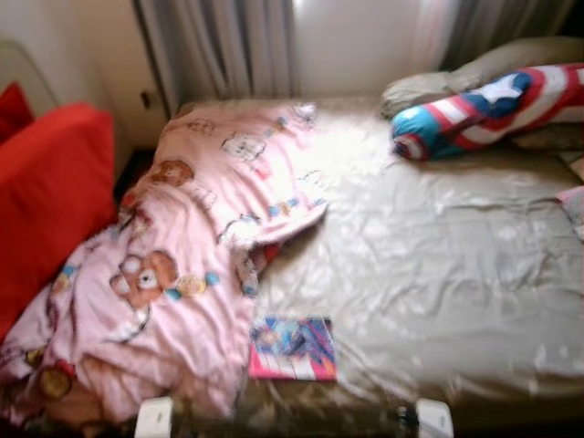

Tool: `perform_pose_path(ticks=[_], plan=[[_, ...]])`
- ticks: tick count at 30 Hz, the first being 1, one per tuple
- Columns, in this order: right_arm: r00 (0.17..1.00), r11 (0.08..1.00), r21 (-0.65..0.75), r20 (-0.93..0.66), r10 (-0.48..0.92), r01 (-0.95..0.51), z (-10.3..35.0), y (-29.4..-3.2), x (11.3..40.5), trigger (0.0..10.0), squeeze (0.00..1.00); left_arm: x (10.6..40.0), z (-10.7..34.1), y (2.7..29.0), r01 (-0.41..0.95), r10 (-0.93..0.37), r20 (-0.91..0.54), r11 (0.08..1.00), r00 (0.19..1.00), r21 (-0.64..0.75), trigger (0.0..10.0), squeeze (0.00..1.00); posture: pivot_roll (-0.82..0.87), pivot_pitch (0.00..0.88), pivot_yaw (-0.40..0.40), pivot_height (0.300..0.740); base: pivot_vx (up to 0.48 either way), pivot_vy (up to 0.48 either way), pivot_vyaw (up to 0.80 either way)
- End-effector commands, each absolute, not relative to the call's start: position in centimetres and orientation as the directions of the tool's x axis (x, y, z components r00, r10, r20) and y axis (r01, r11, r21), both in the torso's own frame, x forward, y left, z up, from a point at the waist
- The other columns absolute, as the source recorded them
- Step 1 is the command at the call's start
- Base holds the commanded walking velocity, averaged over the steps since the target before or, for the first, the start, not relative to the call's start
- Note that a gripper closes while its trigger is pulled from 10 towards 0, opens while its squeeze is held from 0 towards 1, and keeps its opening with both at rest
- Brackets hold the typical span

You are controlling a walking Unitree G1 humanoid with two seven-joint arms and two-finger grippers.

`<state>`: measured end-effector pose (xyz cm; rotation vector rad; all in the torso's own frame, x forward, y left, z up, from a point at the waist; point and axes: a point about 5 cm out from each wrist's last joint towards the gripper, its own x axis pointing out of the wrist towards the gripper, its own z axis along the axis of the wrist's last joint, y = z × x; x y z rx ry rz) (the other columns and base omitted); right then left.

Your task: Clean up the room

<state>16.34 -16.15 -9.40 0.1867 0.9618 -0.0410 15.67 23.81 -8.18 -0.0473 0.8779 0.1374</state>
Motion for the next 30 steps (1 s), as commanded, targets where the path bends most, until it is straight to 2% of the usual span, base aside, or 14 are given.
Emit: perform_pose_path(ticks=[1, 25, 30], plan=[[0.562, 0.985, 0.111, -0.827, 0.02, 0.129, -9.53, -17.22, 15.87, 10.0, 0.0, 15.63, -8.33, 23.29, -0.12, 0.082, -0.775, 0.993, 0.626, 0.008, 10.0, 0.0, 0.01, 0.075, 0.01, 0.74, 0.0, 0.0, 0.0], [0.569, 0.987, 0.112, -0.822, 0.028, 0.113, -9.46, -17.15, 16.01, 10.0, 0.0, 15.77, -8.25, 23.26, -0.117, 0.074, -0.768, 0.993, 0.636, -0.001, 10.0, 0.0, 0.01, 0.1, 0.005, 0.74, 0.0, 0.0, 0.0], [0.568, 0.988, 0.112, -0.822, 0.03, 0.109, -9.48, -17.14, 15.96, 10.0, 0.0, 15.77, -8.25, 23.26, -0.116, 0.072, -0.769, 0.993, 0.635, -0.003, 10.0, 0.0, 0.01, 0.104, 0.005, 0.74, 0.0, 0.0, 0.63]])
